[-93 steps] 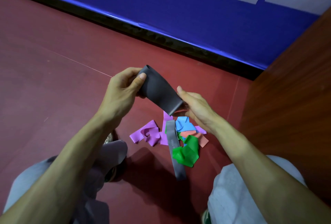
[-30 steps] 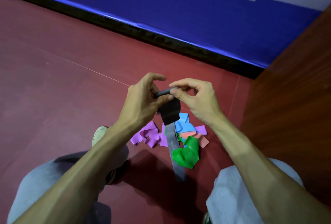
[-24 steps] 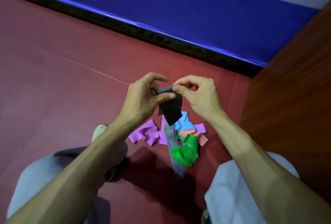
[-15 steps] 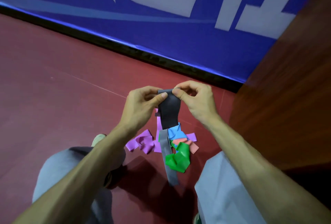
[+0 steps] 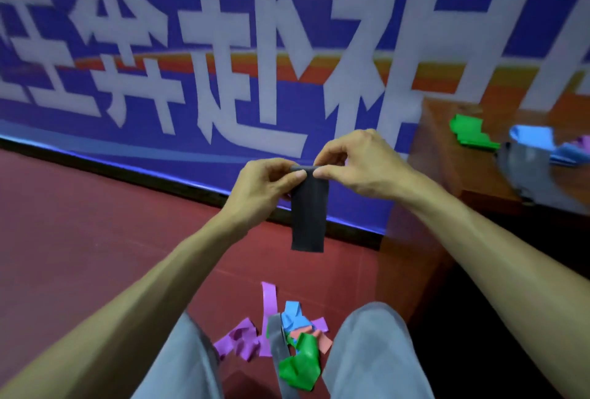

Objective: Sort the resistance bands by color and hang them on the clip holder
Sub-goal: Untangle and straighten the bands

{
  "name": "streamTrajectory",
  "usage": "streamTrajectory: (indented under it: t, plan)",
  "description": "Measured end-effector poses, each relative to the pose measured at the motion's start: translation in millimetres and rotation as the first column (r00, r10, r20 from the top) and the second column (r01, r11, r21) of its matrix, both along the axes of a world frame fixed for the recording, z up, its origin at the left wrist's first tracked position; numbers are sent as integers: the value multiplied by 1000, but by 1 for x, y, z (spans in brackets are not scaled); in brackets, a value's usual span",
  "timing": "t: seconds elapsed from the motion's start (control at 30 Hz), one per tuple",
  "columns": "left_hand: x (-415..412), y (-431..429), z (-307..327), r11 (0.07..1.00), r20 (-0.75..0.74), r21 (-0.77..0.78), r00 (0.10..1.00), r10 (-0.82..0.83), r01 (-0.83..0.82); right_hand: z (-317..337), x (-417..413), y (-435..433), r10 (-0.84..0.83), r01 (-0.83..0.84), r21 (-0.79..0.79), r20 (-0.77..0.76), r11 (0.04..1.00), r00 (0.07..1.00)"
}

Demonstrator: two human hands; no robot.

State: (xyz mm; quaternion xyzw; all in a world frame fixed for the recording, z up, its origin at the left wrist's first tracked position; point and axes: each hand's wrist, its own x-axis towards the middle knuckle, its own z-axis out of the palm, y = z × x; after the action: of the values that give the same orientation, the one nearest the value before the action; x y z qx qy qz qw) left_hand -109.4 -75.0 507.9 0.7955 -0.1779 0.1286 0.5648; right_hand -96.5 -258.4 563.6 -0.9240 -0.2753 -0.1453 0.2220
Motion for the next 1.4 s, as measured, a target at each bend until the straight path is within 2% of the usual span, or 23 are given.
streamTrajectory:
  t: [0.1,0.23,0.33,0.4,0.57,0.67,0.83,1.0,1.1,1.23,1.4]
  plan:
    - [-15,-19,28,997,48,-37,997,-68,70,35,-19,-14,-44,39,52,89,998,995]
    - [-27,-42,48,987,27,69,989,-148,146,69,-39,-42,-121,94,175,154,980,981]
    - [-36,-61,56,983,38,72,985,-171,168,89,-55,-67,-174,124,288,158,950,972]
    - [-43,-77,64,977,31,51,977,-209,207,97,-62,-84,-196,139,323,151,936,969]
    - [-51,-118,77,948,3,110,954,-299,297,113,-73,-130,-305,219,391,174,894,936]
    - [-50,-151,83,935,-3,111,941,-340,338,117,-74,-161,-383,303,363,173,881,908]
    - [-44,-216,81,914,-95,48,913,-397,402,110,-65,-220,-473,406,314,175,858,863]
    - [-29,-263,74,897,-198,-40,877,-438,440,92,-38,-262,-520,484,250,103,839,848]
    - [-18,-277,74,907,-262,-35,872,-414,420,80,-18,-277,-533,506,240,61,829,844]
    - [-5,-283,74,930,-300,55,895,-331,363,61,6,-283,-535,523,178,22,833,845]
    - [8,-281,68,881,-233,358,943,-237,309,33,25,-285,-522,523,55,-32,851,853]
